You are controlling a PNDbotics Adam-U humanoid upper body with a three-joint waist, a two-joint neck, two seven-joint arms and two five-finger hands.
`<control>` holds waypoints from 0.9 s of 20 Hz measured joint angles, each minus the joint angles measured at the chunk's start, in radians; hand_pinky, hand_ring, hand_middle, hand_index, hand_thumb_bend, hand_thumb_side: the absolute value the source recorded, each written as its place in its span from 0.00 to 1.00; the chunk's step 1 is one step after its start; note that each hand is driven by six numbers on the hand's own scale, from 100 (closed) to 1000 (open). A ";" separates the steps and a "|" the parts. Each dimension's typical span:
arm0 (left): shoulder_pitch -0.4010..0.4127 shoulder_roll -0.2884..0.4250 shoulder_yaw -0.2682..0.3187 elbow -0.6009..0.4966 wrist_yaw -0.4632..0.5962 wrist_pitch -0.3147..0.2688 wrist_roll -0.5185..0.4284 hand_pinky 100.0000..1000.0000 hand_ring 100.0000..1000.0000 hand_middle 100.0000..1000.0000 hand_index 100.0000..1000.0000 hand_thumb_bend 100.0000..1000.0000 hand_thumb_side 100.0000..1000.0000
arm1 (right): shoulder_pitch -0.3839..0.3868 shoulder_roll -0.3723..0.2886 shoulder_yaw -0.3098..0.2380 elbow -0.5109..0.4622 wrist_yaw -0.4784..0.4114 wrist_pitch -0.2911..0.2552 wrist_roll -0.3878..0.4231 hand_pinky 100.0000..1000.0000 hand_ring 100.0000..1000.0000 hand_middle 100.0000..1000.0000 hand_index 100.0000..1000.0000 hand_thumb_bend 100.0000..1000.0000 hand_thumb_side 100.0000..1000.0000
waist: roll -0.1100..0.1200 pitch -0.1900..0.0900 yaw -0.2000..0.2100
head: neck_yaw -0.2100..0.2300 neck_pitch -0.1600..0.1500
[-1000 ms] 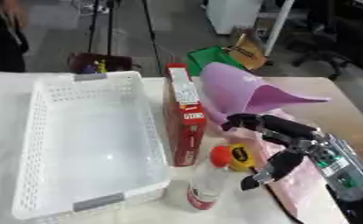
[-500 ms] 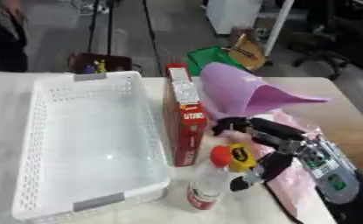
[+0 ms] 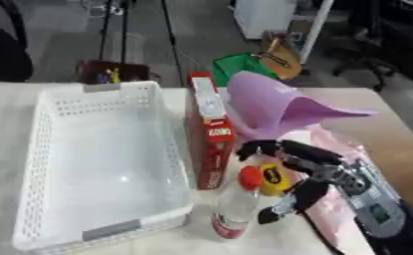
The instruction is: Pick up objects on the table and place them in the box.
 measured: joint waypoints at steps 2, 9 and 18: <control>0.000 0.000 0.000 0.000 0.000 0.000 0.000 0.83 0.81 0.72 0.71 0.00 1.00 | 0.004 0.003 0.000 -0.001 -0.002 0.008 0.008 0.95 1.00 0.78 0.95 0.79 0.62 | 0.002 0.000 0.000 | 0.000 0.000; -0.002 0.000 0.000 0.000 0.000 0.002 -0.002 0.83 0.81 0.72 0.71 0.00 1.00 | 0.008 0.013 0.000 -0.005 -0.015 0.032 0.032 0.94 1.00 0.77 0.94 0.79 0.60 | 0.006 0.000 0.003 | 0.000 -0.001; -0.006 0.000 0.000 0.000 0.000 0.004 -0.004 0.83 0.81 0.72 0.71 0.00 1.00 | 0.006 0.021 -0.006 0.015 -0.016 0.043 0.043 0.94 1.00 0.73 0.91 0.79 0.55 | 0.009 0.000 0.008 | -0.001 -0.009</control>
